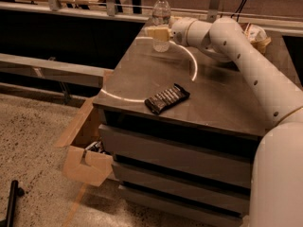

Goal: Move water bottle near rxbar chocolate

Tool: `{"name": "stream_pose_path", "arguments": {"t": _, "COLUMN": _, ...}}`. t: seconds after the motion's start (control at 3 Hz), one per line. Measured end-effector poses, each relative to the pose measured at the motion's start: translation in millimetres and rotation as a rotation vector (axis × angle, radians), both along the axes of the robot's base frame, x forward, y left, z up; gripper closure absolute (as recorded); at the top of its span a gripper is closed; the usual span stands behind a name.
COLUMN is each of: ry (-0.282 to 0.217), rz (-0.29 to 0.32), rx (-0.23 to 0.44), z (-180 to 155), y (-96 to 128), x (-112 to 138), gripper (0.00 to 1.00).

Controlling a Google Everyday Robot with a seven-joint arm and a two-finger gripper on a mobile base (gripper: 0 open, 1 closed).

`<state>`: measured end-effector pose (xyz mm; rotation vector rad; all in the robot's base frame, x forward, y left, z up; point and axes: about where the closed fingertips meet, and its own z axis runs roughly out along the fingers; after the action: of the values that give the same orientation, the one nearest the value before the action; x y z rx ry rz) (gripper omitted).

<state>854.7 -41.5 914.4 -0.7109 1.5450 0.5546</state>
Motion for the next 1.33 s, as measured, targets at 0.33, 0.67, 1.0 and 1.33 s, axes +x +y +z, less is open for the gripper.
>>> {"name": "stream_pose_path", "arguments": {"t": 0.33, "ry": 0.002, "rz": -0.009, "rx": 0.008, "z": -0.1, "y": -6.8, "x": 0.0, "gripper": 0.60}}
{"name": "stream_pose_path", "arguments": {"t": 0.67, "ry": 0.027, "rz": -0.033, "rx": -0.002, "z": 4.8, "y": -24.1, "x": -9.8, "gripper": 0.83}}
{"name": "stream_pose_path", "arguments": {"t": 1.0, "ry": 0.086, "rz": -0.054, "rx": -0.026, "z": 15.9, "y": -46.1, "x": -33.7, "gripper": 1.00}}
{"name": "stream_pose_path", "arguments": {"t": 1.33, "ry": 0.151, "rz": -0.016, "rx": -0.043, "z": 32.0, "y": -70.6, "x": -75.4, "gripper": 1.00}}
